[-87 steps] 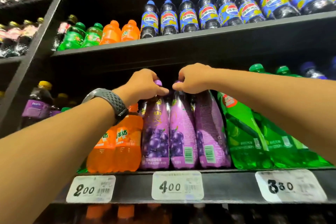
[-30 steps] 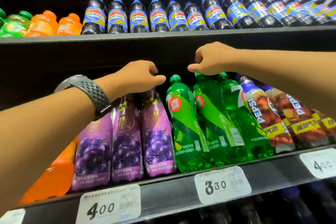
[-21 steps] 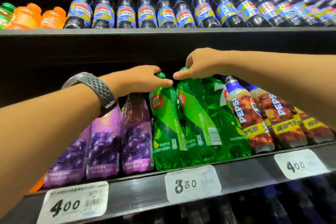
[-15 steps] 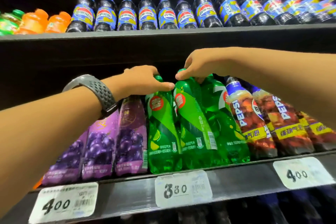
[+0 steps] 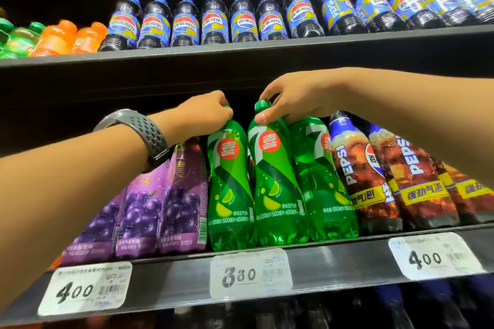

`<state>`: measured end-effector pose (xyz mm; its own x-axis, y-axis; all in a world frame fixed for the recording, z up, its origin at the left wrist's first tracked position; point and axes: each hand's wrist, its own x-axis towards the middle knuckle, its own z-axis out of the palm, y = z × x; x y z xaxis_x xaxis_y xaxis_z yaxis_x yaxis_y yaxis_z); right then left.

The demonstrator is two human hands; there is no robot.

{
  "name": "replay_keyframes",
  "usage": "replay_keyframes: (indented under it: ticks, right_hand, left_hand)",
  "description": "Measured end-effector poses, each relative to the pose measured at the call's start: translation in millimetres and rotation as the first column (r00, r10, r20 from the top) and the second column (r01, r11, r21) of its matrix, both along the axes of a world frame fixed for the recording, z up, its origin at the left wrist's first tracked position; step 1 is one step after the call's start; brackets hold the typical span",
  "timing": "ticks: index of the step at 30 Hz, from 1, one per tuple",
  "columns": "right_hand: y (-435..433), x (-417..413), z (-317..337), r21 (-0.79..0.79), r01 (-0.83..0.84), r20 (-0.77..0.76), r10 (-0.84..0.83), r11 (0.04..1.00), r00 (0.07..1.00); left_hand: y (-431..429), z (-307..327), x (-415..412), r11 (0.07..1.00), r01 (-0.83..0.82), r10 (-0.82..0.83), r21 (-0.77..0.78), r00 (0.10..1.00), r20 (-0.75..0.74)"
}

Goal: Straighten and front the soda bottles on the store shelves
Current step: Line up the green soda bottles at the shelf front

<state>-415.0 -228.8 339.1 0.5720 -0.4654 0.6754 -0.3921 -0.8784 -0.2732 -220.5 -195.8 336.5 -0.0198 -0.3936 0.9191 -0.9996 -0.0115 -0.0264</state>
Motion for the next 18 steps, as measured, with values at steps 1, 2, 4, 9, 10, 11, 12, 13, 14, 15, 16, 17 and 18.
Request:
replay_keyframes:
  ticks: [1, 2, 4, 9, 10, 11, 12, 13, 14, 15, 16, 17, 18]
  right_hand:
    - [-1.6, -2.4, -0.9, 0.027, -0.036, -0.006, 0.036, 0.999, 0.999]
    - [-2.5, -4.7, -2.0, 0.047, -0.061, -0.012, 0.062, 0.997, 0.998]
    - [-3.6, -7.0, -3.8, 0.057, -0.07, -0.032, 0.072, 0.996, 0.997]
    - [-2.6, -9.1, -4.0, -0.233, 0.109, -0.001, -0.112, 0.966, 0.994]
    - [-3.0, -12.3, -1.8, -0.327, 0.156, 0.084, -0.136, 0.932, 0.987]
    - [-4.4, -17.4, 1.0, -0.402, 0.224, 0.173, -0.167, 0.888, 0.971]
    - [-6.5, -23.5, 3.9, -0.466, 0.327, 0.237, -0.24, 0.822, 0.941]
    - [-8.5, -28.4, 5.5, -0.511, 0.439, 0.253, -0.359, 0.739, 0.898]
    - [-10.6, -32.2, 5.4, -0.535, 0.52, 0.216, -0.487, 0.666, 0.846]
    - [-13.2, -33.7, 4.6, -0.547, 0.56, 0.144, -0.589, 0.623, 0.796]
    - [-16.3, -34.6, 3.1, -0.545, 0.572, 0.067, -0.648, 0.614, 0.759]
    - [-19.6, -35.0, 2.0, -0.52, 0.567, 0.011, -0.659, 0.639, 0.752]
    - [-22.4, -35.5, 1.4, -0.486, 0.554, -0.009, -0.638, 0.676, 0.77]
  left_hand:
    - [0.1, 1.4, -0.2, 1.0, 0.01, -0.01, -0.013, 1.0, -0.011]
    - [0.4, 2.6, 0.2, 1.0, 0.019, -0.02, -0.016, 1.0, -0.018]
    - [0.8, 4.6, 1.5, 1.0, 0.025, -0.025, -0.017, 0.999, -0.021]
    - [-3.8, 9.9, 2.7, 0.999, -0.042, 0.042, -0.007, 0.999, 0.031]
    - [-4.8, 10.6, 3.5, 0.999, -0.052, 0.052, 0.002, 0.998, 0.035]
    - [-6.0, 11.7, 3.9, 0.998, -0.061, 0.061, 0.01, 0.997, 0.036]
    - [-7.4, 12.4, 4.4, 0.998, -0.069, 0.068, 0.015, 0.997, 0.034]
    - [-8.7, 13.2, 4.7, 0.997, -0.07, 0.07, 0.013, 0.997, 0.031]
    - [-10.0, 13.5, 4.6, 0.998, -0.067, 0.067, 0.005, 0.997, 0.029]
    - [-10.1, 13.2, 4.5, 0.998, -0.058, 0.059, -0.006, 0.998, 0.026]
    - [-9.9, 12.7, 4.2, 0.999, -0.051, 0.051, -0.015, 0.998, 0.026]
    - [-9.6, 12.1, 3.6, 0.999, -0.05, 0.051, -0.02, 0.998, 0.031]
    - [-8.8, 12.1, 3.1, 0.998, -0.054, 0.055, -0.021, 0.998, 0.037]
